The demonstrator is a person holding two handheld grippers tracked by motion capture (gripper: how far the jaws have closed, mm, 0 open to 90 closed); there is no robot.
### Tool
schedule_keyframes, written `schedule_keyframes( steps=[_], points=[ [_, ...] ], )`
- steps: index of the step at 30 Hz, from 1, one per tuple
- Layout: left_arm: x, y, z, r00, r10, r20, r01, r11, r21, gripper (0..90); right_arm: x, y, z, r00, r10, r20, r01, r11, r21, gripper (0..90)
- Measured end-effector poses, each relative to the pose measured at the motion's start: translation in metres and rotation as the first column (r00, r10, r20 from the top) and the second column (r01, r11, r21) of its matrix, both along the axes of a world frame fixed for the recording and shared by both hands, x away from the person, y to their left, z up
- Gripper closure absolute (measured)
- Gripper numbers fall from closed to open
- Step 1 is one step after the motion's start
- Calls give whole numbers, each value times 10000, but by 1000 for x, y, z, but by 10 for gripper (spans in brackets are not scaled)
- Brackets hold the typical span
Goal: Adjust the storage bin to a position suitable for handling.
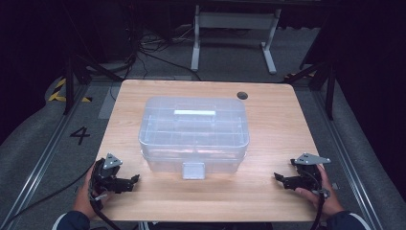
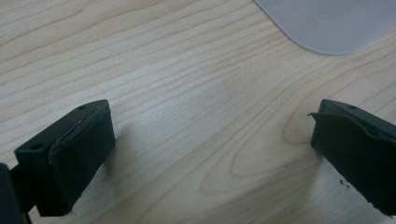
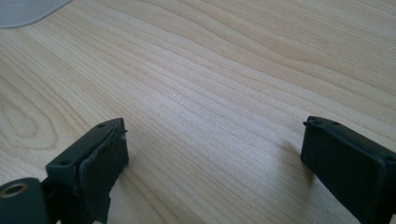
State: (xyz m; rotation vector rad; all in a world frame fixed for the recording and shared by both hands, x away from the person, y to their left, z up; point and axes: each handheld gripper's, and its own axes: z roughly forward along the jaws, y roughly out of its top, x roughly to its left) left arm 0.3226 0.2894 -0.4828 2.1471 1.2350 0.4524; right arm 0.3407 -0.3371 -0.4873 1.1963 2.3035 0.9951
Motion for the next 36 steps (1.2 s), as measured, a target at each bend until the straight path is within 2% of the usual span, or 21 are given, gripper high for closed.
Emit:
schedule_keyframes(
  steps=[2, 6, 7, 10, 12, 16, 17, 19, 22, 24, 26, 27, 31, 33, 36],
  points=[
    [1, 1, 1, 9999, -92, -102, 93, 9999, 54, 1, 0, 0, 0, 10000, 0, -2, 0, 10000, 0, 76],
    [3, 2, 0, 9995, -312, -53, 312, 9995, 63, 0, 0, 0, 0, 10000, -32, -47, 32, 10000, -19, 78],
    [3, 1, 0, 9996, -291, -69, 291, 9996, -56, 0, 0, 0, 1, 9999, -35, -97, 35, 10000, -82, 78],
    [4, 0, 0, 9988, -479, -42, 479, 9988, 35, 2, 2, -1, 2, 9998, 115, -141, -117, 9998, -138, 78],
    [4, -1, 1, 9971, -754, -18, 755, 9971, 113, 4, 4, -2, 3, 9996, 160, -253, -165, 9997, -184, 78],
    [4, -3, 1, 9960, -892, -33, 892, 9959, 123, 5, 6, -1, 5, 9989, 49, -475, -64, 9994, -329, 83],
    [3, -4, 0, 9962, -872, -49, 872, 9962, 39, 4, 7, -1, 6, 9986, 35, -530, -54, 9993, -364, 110],
    [4, -5, 1, 9956, -933, -89, 934, 9955, 147, 4, 8, -1, 8, 9991, 160, -403, -170, 9995, -249, 232],
    [4, -8, 0, 9961, -878, -2, 878, 9961, 73, 4, 9, -1, 9, 9991, 119, -403, -130, 9995, -283, 226],
    [5, -8, 0, 9956, -942, 7, 942, 9955, 107, 4, 11, -3, 14, 9984, 45, -571, -16, 9987, 507, 225],
    [6, -8, 0, 9954, -958, 5, 958, 9953, 105, 5, 11, -2, 20, 9995, 95, -300, -80, 9987, 500, 242],
    [5, -8, 0, 9954, -960, 10, 960, 9953, 105, 5, 10, 0, 22, 9997, 237, -90, -234, 9992, 328, 245],
    [6, -8, 0, 9954, -961, 8, 961, 9953, 98, 6, 7, 4, 31, 9987, 489, 173, -495, 9981, 373, 263],
    [6, -8, 0, 9953, -966, 15, 966, 9953, 78, 6, 4, 8, 35, 9969, 631, 460, -636, 9979, 89, 262],
    [6, -8, 0, 9953, -966, 21, 966, 9953, 48, 6, 1, 11, 43, 9943, 734, 773, -743, 9972, 98, 262]
  ],
)
